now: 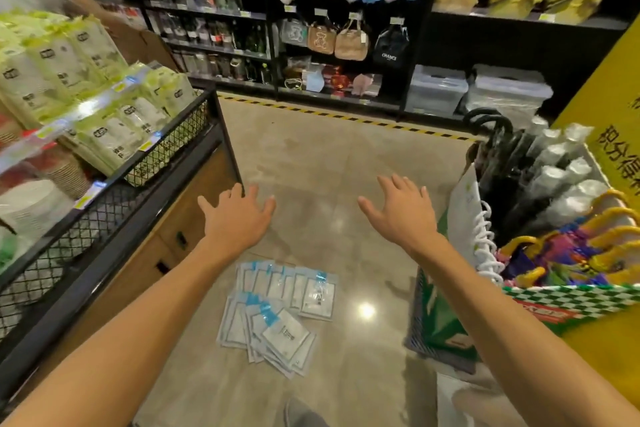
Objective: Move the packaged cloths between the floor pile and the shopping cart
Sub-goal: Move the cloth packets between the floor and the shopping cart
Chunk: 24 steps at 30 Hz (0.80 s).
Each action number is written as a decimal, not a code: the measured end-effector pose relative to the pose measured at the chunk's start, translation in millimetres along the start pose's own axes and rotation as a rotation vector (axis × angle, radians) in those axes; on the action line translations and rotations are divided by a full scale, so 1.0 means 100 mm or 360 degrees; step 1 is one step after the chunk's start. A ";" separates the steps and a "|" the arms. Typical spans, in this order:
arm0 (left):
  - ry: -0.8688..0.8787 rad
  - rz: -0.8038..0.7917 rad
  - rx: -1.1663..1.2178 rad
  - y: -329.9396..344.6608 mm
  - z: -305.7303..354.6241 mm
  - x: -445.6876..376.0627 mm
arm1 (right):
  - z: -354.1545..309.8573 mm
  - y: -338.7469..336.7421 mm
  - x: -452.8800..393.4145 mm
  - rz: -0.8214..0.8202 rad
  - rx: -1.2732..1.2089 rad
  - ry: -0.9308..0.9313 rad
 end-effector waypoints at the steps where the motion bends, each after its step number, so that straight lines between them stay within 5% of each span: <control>1: 0.0002 -0.0010 0.0021 0.07 0.01 -0.14 | 0.04 0.06 -0.11 -0.0013 0.0017 0.0015; 12: -0.0098 -0.0105 0.0010 0.99 -0.33 -0.90 | 0.07 0.97 -0.94 -0.0068 0.0055 -0.0007; 24: -0.0273 -0.0265 -0.0085 2.75 -0.68 -1.23 | 0.19 2.99 -1.80 -0.0457 0.0113 -0.0150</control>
Point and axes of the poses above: each hand's wrist, its own x-axis away from the middle knuckle, its own y-axis out of the palm, z = x × y, the point moved 10 cm from there along -x, towards the middle knuckle, and after that the axes turned 4 degrees about z, right-handed, at the moved point
